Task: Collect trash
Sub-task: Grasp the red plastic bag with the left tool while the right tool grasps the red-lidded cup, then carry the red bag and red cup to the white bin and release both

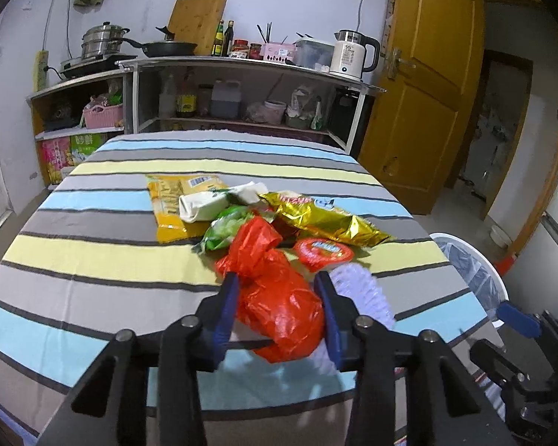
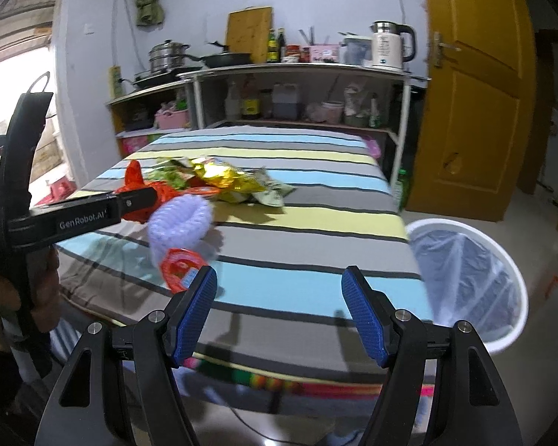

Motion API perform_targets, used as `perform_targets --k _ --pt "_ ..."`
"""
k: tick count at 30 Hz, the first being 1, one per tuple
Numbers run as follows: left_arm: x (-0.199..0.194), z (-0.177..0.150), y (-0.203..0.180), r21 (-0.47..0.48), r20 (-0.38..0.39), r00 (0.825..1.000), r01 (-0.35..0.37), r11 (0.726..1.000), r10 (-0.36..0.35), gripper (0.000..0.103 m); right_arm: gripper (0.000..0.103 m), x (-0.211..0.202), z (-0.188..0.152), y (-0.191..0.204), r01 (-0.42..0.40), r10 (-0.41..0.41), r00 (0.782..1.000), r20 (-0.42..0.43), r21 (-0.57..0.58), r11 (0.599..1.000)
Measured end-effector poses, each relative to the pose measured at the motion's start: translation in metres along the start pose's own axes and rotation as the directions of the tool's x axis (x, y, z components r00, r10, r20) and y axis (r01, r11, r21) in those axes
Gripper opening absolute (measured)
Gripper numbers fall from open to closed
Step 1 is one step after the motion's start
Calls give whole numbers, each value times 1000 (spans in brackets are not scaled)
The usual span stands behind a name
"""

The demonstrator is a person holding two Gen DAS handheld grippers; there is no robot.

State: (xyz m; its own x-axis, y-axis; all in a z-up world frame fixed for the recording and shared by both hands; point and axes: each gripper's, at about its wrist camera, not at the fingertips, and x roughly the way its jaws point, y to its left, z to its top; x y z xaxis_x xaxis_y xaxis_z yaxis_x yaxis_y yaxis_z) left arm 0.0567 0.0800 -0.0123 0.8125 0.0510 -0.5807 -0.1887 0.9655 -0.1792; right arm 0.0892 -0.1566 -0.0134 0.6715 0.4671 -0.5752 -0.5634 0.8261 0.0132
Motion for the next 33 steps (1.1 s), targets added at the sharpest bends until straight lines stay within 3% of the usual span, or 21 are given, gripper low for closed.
perform_targets --k 5,12,16,18,20,33 --pt "-7 -5 12 -8 -5 1000 -6 1000 6 34 70 17 4 18 -79 78 996 -35 -26 997" --pt "-14 -10 24 -22 -4 1000 -18 1000 18 33 70 39 4 44 -142 136 986 -96 -69 987" --pt "-15 -11 28 -24 -7 1000 -19 1000 19 32 70 52 4 51 -147 137 982 -129 -73 986" --pt "-15 -12 28 -23 -9 1000 -18 1000 18 32 52 57 4 51 -140 130 981 -145 -67 988" --pt "-16 -13 28 -22 -10 1000 -17 1000 17 32 44 60 5 50 -137 126 979 -159 -63 989" --pt "-37 -16 10 4 13 1000 -5 1000 5 29 44 29 1 24 -107 108 988 -106 20 994"
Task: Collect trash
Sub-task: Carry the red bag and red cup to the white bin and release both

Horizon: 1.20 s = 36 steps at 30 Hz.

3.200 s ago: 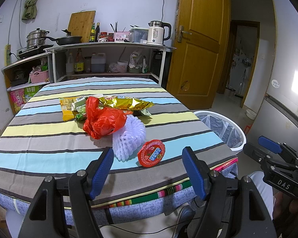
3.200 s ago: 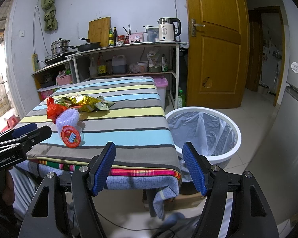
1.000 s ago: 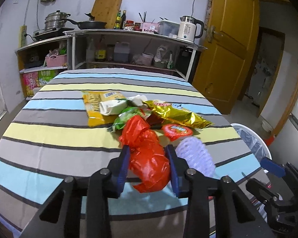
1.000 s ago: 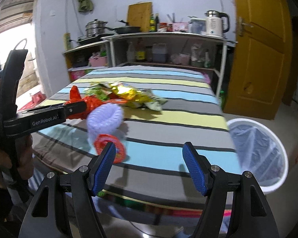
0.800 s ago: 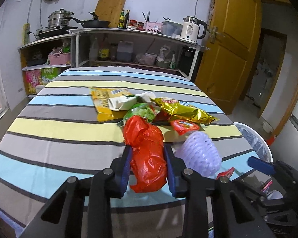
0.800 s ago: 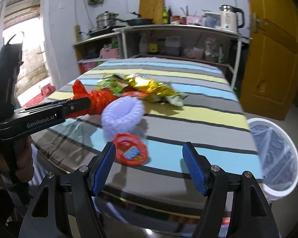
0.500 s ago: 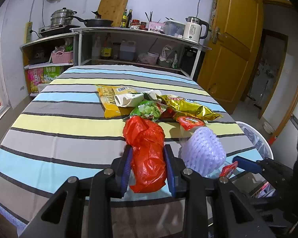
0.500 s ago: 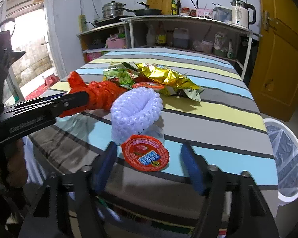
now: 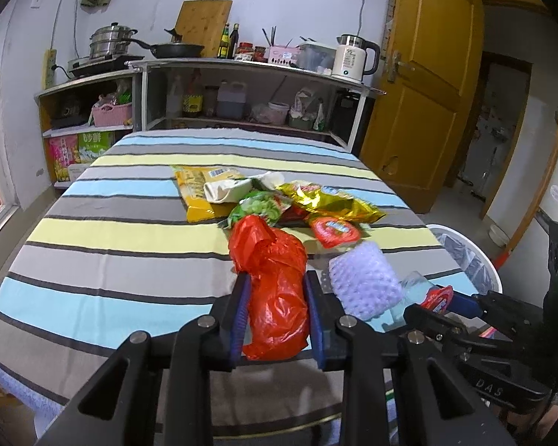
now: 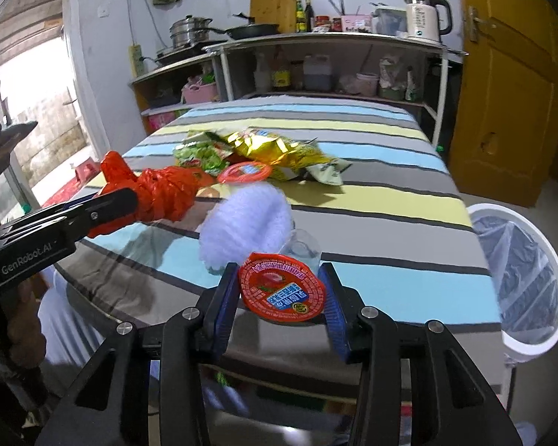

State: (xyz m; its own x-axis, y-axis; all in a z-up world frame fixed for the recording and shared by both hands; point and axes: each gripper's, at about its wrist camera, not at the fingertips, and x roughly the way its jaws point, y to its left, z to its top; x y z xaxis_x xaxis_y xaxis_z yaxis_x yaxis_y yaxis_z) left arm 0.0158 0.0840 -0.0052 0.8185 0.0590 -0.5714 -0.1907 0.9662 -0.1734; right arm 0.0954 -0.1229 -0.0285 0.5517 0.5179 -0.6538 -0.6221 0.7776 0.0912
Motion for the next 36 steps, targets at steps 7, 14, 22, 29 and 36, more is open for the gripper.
perform_targets --k 7,14,22,29,36 --pt "-15 11 -19 35 42 999 16 999 -18 28 44 -29 -1 -20 36 -38 998 56 42 998" --pt "-14 32 -54 90 68 994 79 993 -85 28 44 -51 0 -50 87 -95 991 96 90 992" --pt "22 46 -114 166 28 978 199 966 -206 28 44 -63 -3 -96 170 -188 977 103 162 972" --pt "61 51 -165 209 -43 947 319 924 -317 28 44 -61 -9 -146 245 -268 960 78 223 944" --pt "98 49 -207 236 -127 913 407 883 -387 28 44 -52 -16 -194 293 -315 949 33 285 913"
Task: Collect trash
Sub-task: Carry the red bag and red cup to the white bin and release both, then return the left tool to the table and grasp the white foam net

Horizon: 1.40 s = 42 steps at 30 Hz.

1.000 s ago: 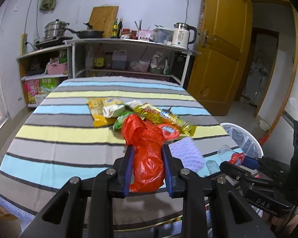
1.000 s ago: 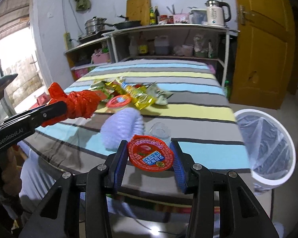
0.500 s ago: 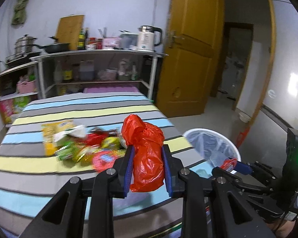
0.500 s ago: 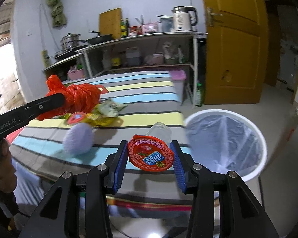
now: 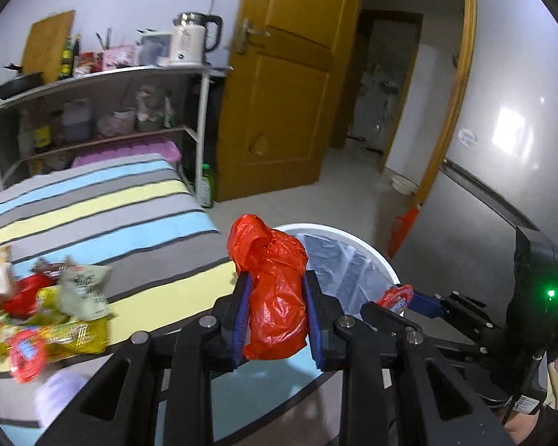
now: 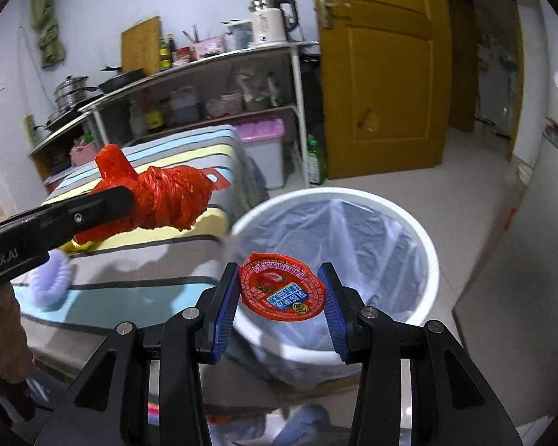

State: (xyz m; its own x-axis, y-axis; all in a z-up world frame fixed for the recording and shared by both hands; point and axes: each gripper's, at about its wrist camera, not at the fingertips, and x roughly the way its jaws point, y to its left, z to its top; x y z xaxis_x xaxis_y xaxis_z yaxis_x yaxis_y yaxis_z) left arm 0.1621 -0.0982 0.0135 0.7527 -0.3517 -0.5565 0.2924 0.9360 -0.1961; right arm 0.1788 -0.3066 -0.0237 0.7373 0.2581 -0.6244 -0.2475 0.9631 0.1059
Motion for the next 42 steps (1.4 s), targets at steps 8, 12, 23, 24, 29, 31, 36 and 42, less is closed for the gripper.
perform_targets --k 8,12,23,24,29,31,36,42 --pt "39 5 -12 19 -68 997 44 999 -43 31 45 29 -2 -29 16 -14 998 -58 42 999" --pt "43 2 -13 20 -79 996 50 999 -48 40 52 41 -5 -32 24 -20 996 -85 39 999" --pt "31 3 -1 -3 -47 999 28 1000 -28 47 53 32 -7 -30 38 -36 997 -62 30 999" --pt "28 2 0 -6 -42 999 26 1000 -26 47 53 28 -7 -29 38 -36 998 -56 29 999" --pt "7 0 7 -24 -8 1000 10 1000 -11 47 53 6 -6 -19 27 -26 1000 -17 18 999" --pt "-6 -3 10 -24 10 1000 -3 1000 3 47 53 -3 -5 -12 15 -15 1000 -4 6 1000" --pt "-34 -12 20 -34 40 998 -57 998 58 47 53 -24 -5 14 -22 23 999 33 -31 999" --pt "-69 -26 38 -58 74 988 -134 989 138 47 53 -38 -8 45 -68 72 996 50 -73 995"
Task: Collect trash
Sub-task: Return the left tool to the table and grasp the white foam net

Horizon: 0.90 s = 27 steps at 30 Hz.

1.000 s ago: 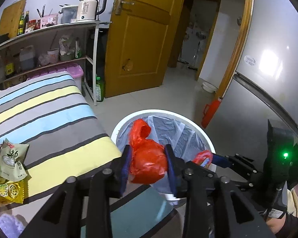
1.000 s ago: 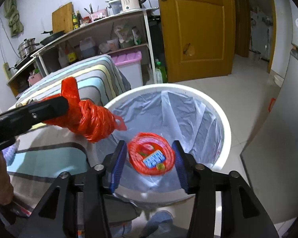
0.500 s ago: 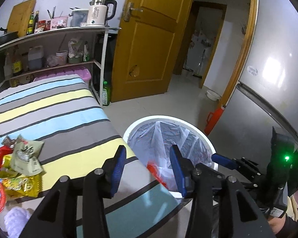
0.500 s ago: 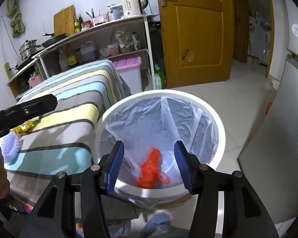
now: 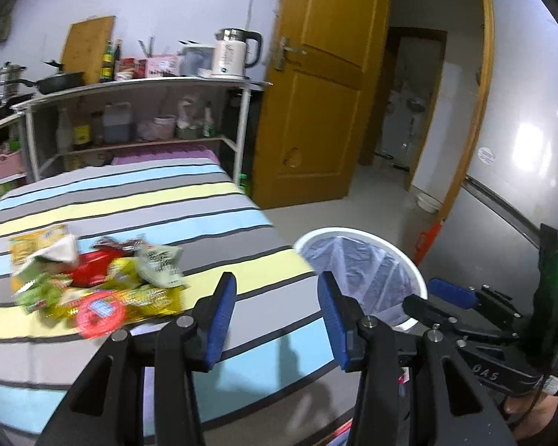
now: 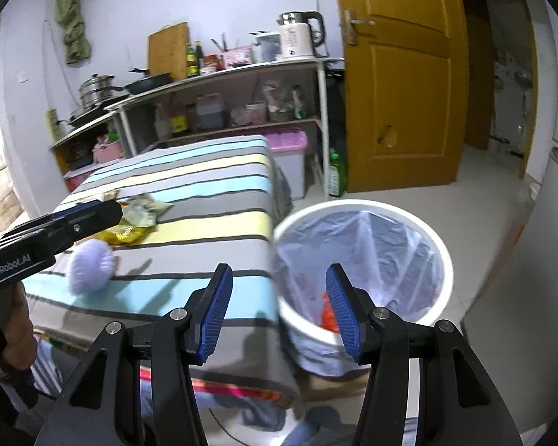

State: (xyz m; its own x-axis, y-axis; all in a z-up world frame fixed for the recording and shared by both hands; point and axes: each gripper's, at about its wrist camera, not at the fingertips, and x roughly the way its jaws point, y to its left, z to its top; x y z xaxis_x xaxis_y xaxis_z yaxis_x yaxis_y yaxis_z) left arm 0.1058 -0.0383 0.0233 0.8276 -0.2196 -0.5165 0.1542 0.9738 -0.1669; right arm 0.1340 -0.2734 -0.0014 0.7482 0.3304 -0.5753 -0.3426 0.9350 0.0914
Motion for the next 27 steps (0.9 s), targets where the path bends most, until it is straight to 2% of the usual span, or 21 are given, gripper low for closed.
perform_targets --k 9,13,20,27 --pt "-36 -18 34 -30 23 994 -106 994 107 47 53 -10 -4 42 -80 81 997 6 -63 995" --pt "-45 -28 46 -54 22 990 -136 989 137 56 53 -10 -5 54 -101 102 995 3 -81 992" --pt "-41 -47 59 -77 -15 987 -161 984 160 60 53 -5 -7 63 -122 121 992 -16 -100 987" --pt "-21 -55 65 -100 -64 987 -153 983 147 65 53 4 -8 66 -128 125 991 -36 -103 986"
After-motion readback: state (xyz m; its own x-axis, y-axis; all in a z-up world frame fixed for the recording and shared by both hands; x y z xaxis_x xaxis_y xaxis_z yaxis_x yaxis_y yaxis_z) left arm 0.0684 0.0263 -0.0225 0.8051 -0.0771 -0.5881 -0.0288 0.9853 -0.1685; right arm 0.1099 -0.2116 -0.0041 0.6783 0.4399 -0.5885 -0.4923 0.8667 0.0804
